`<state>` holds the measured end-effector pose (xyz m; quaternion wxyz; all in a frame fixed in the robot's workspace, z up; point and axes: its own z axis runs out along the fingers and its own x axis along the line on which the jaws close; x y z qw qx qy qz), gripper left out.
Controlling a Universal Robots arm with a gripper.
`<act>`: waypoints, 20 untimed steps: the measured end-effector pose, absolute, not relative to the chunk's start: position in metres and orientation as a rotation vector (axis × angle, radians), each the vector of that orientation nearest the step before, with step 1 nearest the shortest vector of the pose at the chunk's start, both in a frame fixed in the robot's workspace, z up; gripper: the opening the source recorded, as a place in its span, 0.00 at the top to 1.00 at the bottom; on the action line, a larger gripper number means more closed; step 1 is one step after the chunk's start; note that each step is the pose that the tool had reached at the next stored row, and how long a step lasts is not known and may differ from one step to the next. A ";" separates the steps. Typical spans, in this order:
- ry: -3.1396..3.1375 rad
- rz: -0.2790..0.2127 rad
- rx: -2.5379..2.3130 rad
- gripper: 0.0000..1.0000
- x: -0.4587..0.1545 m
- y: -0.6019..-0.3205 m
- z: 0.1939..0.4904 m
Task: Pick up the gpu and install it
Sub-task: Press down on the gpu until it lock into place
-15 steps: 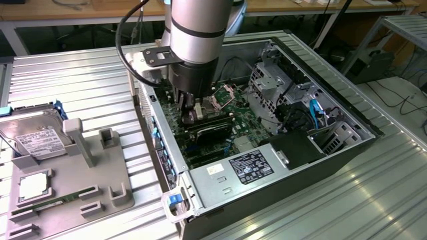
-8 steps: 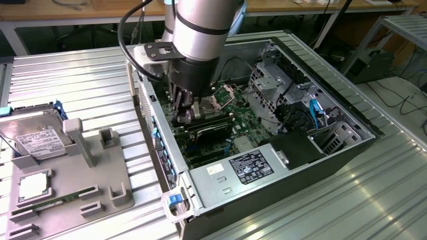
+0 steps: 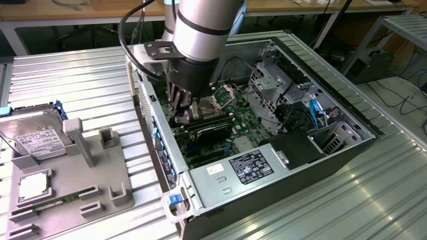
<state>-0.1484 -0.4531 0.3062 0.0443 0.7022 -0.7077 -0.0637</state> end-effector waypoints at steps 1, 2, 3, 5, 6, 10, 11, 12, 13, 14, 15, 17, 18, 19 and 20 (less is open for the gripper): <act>-2.163 -0.195 2.146 0.89 -0.150 -0.453 0.306; -2.163 -0.195 2.146 0.89 -0.152 -0.453 0.306; -2.163 -0.195 2.146 0.89 -0.154 -0.453 0.305; -2.162 -0.194 2.146 0.89 -0.156 -0.453 0.305; -2.162 -0.194 2.146 0.89 -0.156 -0.453 0.304; -2.161 -0.192 2.145 0.89 -0.156 -0.453 0.302; -2.161 -0.191 2.145 0.89 -0.155 -0.453 0.302; -2.161 -0.189 2.144 0.89 -0.154 -0.452 0.301; -2.160 -0.187 2.144 0.89 -0.154 -0.451 0.300; -2.160 -0.186 2.146 0.89 -0.153 -0.450 0.300; -2.159 -0.184 2.147 0.89 -0.153 -0.449 0.300; -2.159 -0.179 2.151 0.89 -0.151 -0.448 0.300; -2.160 -0.174 2.154 0.89 -0.151 -0.448 0.300; -2.161 -0.170 2.155 0.89 -0.151 -0.448 0.299; -2.162 -0.165 2.158 0.89 -0.151 -0.448 0.299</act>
